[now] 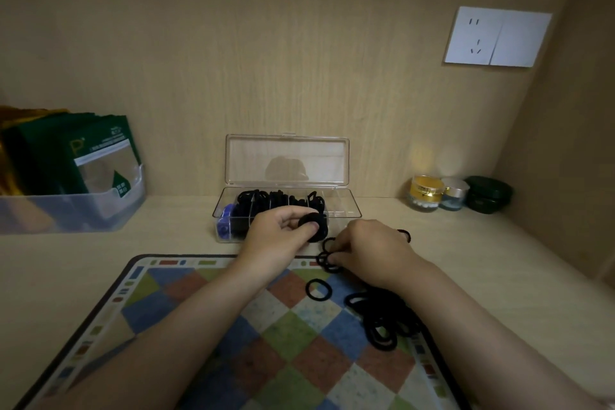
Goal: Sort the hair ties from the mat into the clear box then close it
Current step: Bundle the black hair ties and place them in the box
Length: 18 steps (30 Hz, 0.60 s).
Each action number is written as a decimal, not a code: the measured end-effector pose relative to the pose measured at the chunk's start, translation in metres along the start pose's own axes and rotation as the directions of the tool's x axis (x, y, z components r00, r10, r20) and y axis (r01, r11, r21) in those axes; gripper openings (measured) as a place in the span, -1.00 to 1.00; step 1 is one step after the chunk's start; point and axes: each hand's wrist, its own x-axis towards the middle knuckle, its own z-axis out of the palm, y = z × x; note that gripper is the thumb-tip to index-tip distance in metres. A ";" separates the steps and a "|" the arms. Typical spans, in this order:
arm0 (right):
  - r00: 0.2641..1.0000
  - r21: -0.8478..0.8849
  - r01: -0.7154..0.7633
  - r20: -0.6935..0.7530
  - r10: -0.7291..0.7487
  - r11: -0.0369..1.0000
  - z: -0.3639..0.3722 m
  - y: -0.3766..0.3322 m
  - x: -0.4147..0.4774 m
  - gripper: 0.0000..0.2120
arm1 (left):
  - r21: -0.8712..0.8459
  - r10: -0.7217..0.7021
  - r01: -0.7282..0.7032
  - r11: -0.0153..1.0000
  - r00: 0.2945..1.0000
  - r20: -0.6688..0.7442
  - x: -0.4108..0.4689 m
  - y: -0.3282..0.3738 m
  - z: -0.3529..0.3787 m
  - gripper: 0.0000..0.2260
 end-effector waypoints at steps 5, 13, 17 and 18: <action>0.999 0.060 0.040 -0.011 -0.039 0.997 0.000 -0.002 0.000 -0.91 | 0.049 0.015 -0.011 0.999 0.997 -0.080 0.000 -0.001 -0.001 -0.80; 0.991 0.897 -0.012 0.069 -0.113 0.443 -0.025 -0.002 -0.012 -0.81 | 0.026 0.009 -0.005 1.000 0.985 -0.171 -0.001 0.001 -0.004 -0.80; 0.991 0.949 -0.066 0.100 -0.094 0.307 -0.024 -0.009 -0.013 -0.81 | -0.197 -0.074 0.076 0.978 0.997 0.016 -0.007 0.005 0.004 -0.82; 0.996 0.936 -0.077 0.091 -0.025 0.343 -0.021 -0.010 -0.011 -0.82 | -0.232 -0.088 0.100 0.967 0.994 0.061 -0.008 0.005 0.006 -0.82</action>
